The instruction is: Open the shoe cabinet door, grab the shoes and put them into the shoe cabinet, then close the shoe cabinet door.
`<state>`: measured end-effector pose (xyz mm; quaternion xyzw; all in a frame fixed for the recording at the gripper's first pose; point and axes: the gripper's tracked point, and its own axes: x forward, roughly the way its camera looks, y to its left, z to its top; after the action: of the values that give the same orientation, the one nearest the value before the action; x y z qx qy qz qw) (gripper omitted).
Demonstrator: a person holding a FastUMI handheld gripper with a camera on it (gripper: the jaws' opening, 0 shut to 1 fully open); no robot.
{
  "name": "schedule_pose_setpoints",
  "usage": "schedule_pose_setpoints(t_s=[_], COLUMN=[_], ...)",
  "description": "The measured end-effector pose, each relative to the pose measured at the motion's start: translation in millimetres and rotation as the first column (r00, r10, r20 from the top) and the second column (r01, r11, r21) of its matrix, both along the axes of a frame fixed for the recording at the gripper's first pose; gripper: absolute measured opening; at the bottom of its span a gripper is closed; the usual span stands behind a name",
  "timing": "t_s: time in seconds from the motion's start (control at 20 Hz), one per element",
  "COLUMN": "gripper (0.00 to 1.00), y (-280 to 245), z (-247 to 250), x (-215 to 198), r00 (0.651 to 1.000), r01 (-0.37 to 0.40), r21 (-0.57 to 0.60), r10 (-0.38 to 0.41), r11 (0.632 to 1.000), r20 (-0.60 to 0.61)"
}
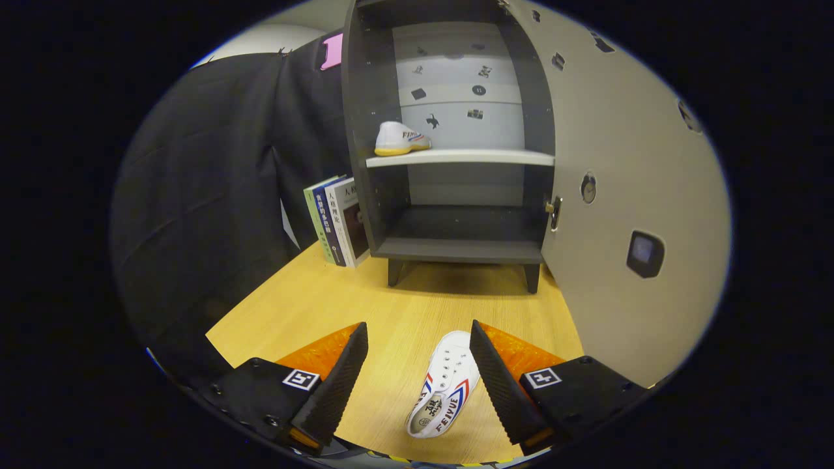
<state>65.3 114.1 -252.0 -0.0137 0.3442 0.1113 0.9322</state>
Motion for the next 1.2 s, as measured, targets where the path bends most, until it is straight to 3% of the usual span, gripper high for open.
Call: schedule_pose_setpoints(t_s=[0.45,0.8,1.0,1.2], gripper=[0.98,0.98,0.95,0.89], y=[3.1,0.2,-1.3,-4.5], z=[-100.7,-139.4,-160.8,-168.0], x=[-4.4,-6.4,-23.1,-17.0], r00=[0.978,0.955,0.924,0.928], r01=[-0.030,-0.047,-0.058,-0.066], r21=[-0.061,-0.112,-0.131,-0.175], r10=[0.017,0.011,0.003,-0.004], r11=[0.998,0.993,0.990,0.982], r20=[-0.208,-0.295,-0.383,-0.372])
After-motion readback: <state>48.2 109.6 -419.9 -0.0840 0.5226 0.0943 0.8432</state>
